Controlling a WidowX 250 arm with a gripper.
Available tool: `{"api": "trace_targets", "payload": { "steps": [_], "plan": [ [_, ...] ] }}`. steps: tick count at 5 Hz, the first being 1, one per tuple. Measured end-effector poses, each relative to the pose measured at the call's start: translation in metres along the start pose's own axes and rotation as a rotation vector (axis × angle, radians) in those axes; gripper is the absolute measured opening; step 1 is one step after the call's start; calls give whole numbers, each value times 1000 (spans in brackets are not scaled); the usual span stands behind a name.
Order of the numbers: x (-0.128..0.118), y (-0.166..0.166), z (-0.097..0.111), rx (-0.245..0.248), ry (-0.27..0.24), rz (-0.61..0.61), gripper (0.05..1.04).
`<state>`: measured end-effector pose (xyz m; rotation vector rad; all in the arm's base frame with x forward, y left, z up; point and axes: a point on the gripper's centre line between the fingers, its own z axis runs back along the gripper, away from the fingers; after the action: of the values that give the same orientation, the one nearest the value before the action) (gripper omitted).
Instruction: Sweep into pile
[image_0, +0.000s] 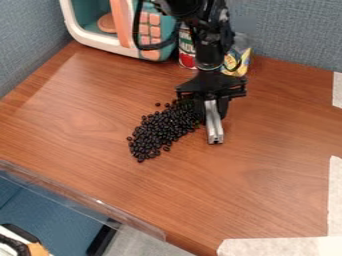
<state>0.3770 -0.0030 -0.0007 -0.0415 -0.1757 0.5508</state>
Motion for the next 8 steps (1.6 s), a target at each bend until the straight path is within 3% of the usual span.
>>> {"api": "trace_targets", "payload": {
  "steps": [3, 4, 5, 7, 8],
  "plan": [
    [-9, 41, 7, 88, -32, 44, 380],
    [-8, 43, 8, 89, -32, 24, 380],
    [-5, 38, 18, 58, -44, -11, 380],
    [-20, -17, 66, -78, -125, -213, 380],
    [-45, -26, 62, -100, -78, -308, 380]
  ]
}}
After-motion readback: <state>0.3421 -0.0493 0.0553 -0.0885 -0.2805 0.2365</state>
